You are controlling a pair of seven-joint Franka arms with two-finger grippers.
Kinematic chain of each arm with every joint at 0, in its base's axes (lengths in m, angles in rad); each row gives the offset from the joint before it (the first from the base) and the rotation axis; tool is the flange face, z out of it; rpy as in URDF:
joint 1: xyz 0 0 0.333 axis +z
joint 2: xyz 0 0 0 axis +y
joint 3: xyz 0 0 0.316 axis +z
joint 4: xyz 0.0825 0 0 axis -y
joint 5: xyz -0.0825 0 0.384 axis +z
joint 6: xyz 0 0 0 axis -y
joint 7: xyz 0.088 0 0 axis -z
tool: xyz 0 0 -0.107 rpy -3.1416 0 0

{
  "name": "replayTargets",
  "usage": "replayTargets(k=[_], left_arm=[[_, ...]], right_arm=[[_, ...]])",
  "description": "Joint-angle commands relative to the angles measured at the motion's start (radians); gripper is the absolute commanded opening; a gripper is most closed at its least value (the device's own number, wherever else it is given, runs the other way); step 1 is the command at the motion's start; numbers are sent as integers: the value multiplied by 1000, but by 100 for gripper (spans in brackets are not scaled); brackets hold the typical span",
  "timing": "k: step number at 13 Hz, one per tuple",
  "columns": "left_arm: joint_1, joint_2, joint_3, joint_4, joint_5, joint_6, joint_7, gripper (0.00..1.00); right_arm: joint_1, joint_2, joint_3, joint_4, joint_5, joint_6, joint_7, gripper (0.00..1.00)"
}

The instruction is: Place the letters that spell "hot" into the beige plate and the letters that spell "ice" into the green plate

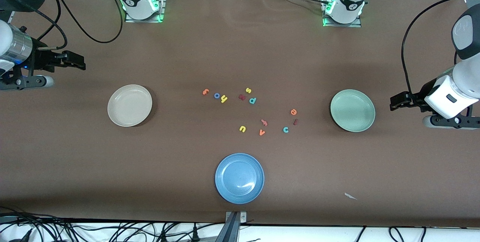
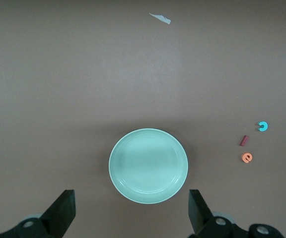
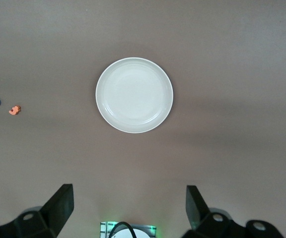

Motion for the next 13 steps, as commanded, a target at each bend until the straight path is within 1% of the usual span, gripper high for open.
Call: replayTargets(k=[1, 8, 13], left_arm=[[2, -12, -5, -15, 25, 14, -13, 100], [2, -12, -3, -15, 25, 14, -13, 100], [2, -12, -5, -15, 25, 14, -13, 100]], right_arm=[[0, -16, -6, -17, 16, 2, -19, 100], [0, -19, -6, -19, 18, 4, -19, 100], [0, -30, -6, -39, 18, 13, -19, 100]])
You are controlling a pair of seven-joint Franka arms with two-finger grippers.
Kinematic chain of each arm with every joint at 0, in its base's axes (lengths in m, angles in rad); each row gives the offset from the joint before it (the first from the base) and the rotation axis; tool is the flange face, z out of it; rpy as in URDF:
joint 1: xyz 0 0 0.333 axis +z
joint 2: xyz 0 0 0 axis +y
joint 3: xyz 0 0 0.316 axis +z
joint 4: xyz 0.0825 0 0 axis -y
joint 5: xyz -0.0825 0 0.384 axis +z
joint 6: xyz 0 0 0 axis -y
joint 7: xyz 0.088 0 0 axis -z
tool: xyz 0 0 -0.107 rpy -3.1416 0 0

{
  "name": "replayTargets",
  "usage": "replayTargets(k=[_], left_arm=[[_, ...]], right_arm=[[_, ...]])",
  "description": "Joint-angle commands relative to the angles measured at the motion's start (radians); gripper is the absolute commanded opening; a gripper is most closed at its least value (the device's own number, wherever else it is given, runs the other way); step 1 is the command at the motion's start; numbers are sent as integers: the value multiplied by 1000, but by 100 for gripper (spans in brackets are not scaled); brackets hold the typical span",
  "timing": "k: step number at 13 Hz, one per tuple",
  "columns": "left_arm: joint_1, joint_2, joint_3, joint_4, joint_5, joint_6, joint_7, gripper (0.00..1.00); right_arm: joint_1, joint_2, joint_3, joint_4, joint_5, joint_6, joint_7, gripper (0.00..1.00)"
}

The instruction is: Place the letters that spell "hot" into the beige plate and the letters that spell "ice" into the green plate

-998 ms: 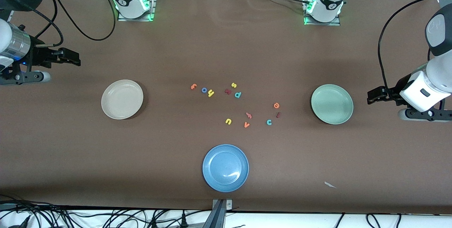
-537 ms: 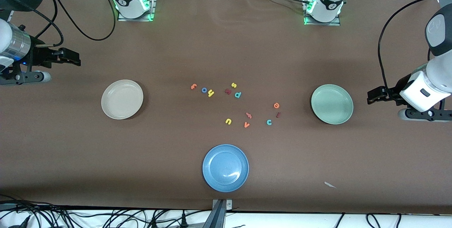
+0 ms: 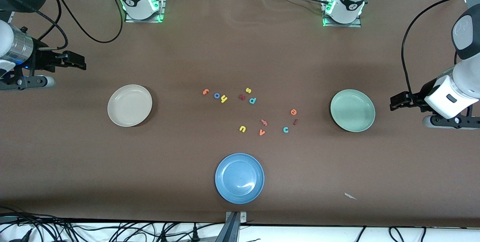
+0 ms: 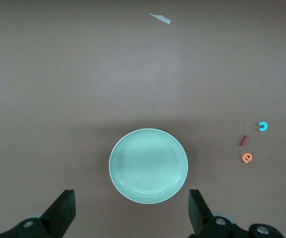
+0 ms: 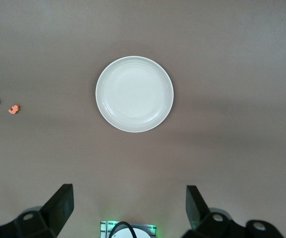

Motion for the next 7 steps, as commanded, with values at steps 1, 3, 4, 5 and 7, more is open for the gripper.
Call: replayTargets(k=[1, 3, 4, 5, 7], left_arm=[[2, -12, -5, -15, 25, 14, -13, 100], [2, -12, -5, -15, 25, 14, -13, 100], [2, -12, -5, -15, 25, 14, -13, 100], [0, -12, -5, -15, 25, 14, -13, 100], [-1, -12, -5, -13, 20, 14, -13, 100]], right_arm=[[0, -29, -6, -36, 17, 14, -19, 100], [0, -31, -4, -37, 17, 18, -19, 100], [0, -31, -1, -37, 17, 21, -17, 100], [0, -29, 5, -40, 17, 23, -8, 100], [0, -28, 48, -72, 15, 86, 36, 100]])
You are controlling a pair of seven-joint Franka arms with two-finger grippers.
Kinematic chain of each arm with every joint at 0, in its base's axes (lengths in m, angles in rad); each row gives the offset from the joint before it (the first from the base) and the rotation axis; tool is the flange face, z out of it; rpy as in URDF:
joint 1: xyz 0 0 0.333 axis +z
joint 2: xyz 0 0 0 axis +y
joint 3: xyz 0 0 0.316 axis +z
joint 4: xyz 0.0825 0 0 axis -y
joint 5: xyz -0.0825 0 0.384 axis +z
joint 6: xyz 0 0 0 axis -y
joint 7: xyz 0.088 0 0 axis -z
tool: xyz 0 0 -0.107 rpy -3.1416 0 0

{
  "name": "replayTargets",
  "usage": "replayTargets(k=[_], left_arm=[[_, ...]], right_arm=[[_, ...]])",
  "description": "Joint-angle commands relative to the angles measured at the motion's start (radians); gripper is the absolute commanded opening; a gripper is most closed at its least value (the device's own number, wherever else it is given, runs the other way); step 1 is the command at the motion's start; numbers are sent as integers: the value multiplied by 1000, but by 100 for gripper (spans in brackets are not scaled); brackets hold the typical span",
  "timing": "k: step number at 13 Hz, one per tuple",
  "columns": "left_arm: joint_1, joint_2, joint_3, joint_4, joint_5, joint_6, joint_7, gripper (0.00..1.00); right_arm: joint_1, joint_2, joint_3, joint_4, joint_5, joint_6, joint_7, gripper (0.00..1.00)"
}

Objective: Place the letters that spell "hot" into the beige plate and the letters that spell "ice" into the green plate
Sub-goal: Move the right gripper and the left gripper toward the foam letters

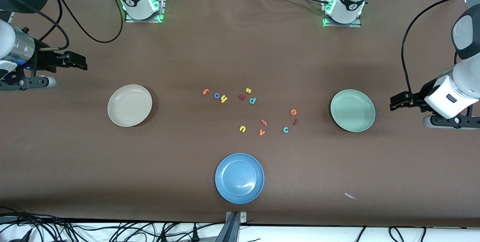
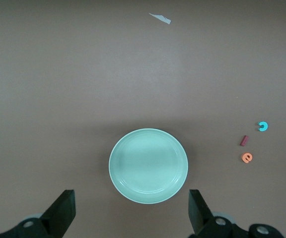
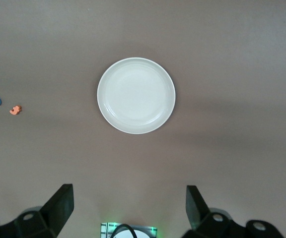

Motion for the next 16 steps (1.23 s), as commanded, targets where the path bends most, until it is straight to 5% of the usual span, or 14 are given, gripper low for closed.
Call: replayTargets(k=[1, 8, 16], left_arm=[[-3, -12, -5, -12, 20, 12, -13, 100], [-81, 37, -5, 2, 12, 17, -68, 100], [-237, 210, -5, -9, -18, 141, -348, 100]], right_arm=[[-1, -24, 55, -71, 12, 79, 83, 100], [-1, -3, 176, -132, 30, 216, 266, 100], [-1, 132, 331, -152, 50, 389, 487, 100]])
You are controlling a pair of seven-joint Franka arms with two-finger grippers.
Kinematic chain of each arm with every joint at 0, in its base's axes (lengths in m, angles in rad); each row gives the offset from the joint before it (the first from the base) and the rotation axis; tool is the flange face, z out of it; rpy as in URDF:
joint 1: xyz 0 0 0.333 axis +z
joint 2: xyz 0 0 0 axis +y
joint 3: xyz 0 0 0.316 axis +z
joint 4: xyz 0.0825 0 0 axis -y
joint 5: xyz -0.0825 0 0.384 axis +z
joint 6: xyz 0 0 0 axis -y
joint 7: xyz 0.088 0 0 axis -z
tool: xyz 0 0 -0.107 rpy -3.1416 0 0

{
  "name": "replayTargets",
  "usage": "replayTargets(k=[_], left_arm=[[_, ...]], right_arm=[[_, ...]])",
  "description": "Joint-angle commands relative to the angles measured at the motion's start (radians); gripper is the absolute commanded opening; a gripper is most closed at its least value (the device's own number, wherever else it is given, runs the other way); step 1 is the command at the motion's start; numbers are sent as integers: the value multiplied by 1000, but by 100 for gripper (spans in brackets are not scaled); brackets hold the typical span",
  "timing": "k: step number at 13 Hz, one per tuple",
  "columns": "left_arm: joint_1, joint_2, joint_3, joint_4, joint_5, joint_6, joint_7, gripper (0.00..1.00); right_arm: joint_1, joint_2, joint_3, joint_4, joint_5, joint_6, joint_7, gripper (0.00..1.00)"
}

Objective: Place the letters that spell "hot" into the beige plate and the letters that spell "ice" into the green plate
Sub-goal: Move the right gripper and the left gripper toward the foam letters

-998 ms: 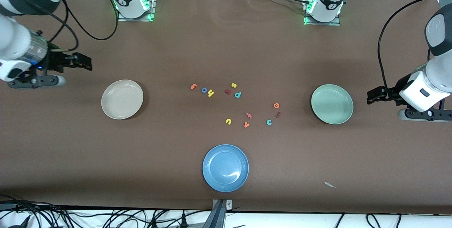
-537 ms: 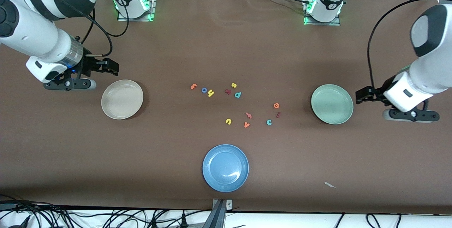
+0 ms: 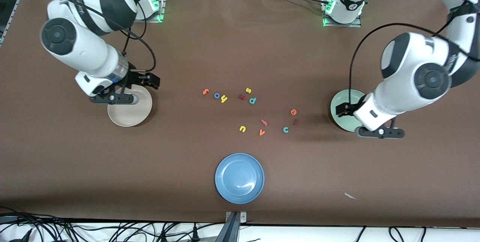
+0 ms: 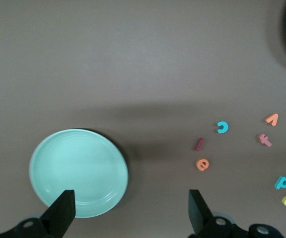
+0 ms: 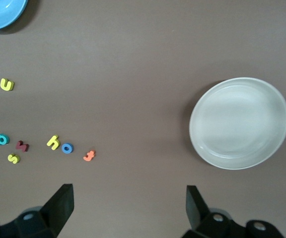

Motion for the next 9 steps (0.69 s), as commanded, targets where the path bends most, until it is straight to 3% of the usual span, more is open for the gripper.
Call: replayTargets(k=[1, 3, 5, 9], left_arm=[[-46, 81, 6, 3, -40, 60, -138, 100], [-75, 135, 6, 0, -47, 82, -219, 100], [-115, 184, 6, -8, -57, 138, -327, 100], [-143, 232, 6, -60, -57, 203, -378, 100]], right_arm=[[-11, 22, 29, -53, 12, 110, 60, 100], [-9, 42, 75, -123, -6, 245, 167, 100], [-9, 38, 122, -186, -57, 295, 263, 100], [-7, 12, 152, -312, -85, 412, 357, 100]])
